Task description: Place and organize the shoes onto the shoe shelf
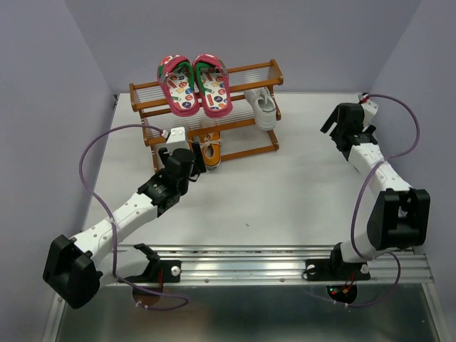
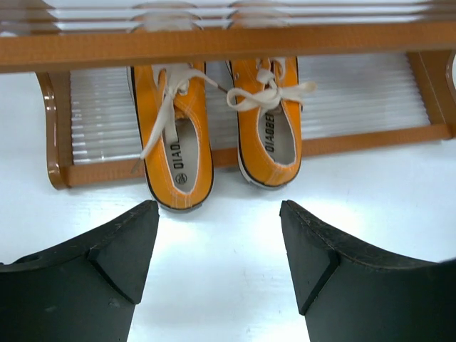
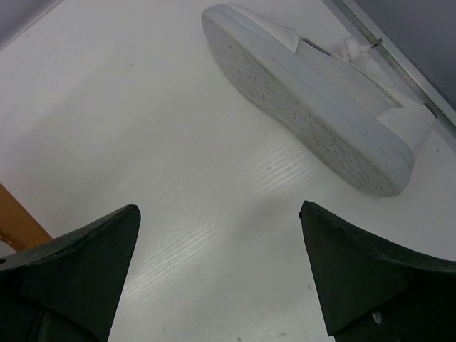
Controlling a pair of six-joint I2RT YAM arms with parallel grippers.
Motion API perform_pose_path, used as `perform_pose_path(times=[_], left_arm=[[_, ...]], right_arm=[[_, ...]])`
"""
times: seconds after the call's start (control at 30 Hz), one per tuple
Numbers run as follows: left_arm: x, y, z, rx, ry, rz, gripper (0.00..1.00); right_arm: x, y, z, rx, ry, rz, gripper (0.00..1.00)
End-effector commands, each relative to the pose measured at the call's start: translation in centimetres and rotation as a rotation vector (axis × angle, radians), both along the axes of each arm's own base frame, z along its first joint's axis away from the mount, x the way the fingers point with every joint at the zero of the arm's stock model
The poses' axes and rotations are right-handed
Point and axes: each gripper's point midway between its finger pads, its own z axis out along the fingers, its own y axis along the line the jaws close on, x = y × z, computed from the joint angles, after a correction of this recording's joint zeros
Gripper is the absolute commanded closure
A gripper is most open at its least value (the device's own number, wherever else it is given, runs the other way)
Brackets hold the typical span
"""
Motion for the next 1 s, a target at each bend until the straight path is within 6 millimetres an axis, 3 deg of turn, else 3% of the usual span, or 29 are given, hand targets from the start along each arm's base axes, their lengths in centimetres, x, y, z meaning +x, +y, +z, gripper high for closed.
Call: perform_pose_path(times=[0.0,0.13,0.37,0.47,0.6,0.77,0.97], left_arm=[[-2.0,-0.2,-0.4,0.019,0.056,-0.019,0.2],[-3.1,-2.0,1.1,-0.002,0.038,-0.087,0.2],[-3.8,-1.9,3.2,-0.023,-0.002,-0.116,0.2],[-4.0,-1.6,3.1,-0.013,-0.003,-0.112,0.2],[-4.0,-1.1,3.8,-0.003,-0.014,-0.098,0.2],[-4.1,-0.9,5.0,-0.026,-0.037,-0.09,0.2],[-4.1,-0.7,5.3,-0.022,-0.043,-0.085,0.2]], right_arm=[[3.5,-2.0,1.9,-0.05,-0.022,-0.021,0.0],[6.2,-5.5,0.7,-0.132,0.047,-0.059,0.0],[6.2,-11.1,-2.9,-0.171,0.171,-0.097,0.0],[6.9,-11.2,-5.0,-0.143,0.208,-0.043,0.0],[7.3,-9.8,-7.1,-0.089,0.242,0.039,0.0],[7.1,-5.3,-9.4,0.115,0.223,0.177,0.0],[5.8,0.4,-10.0,0.2,0.221,0.286,0.0]])
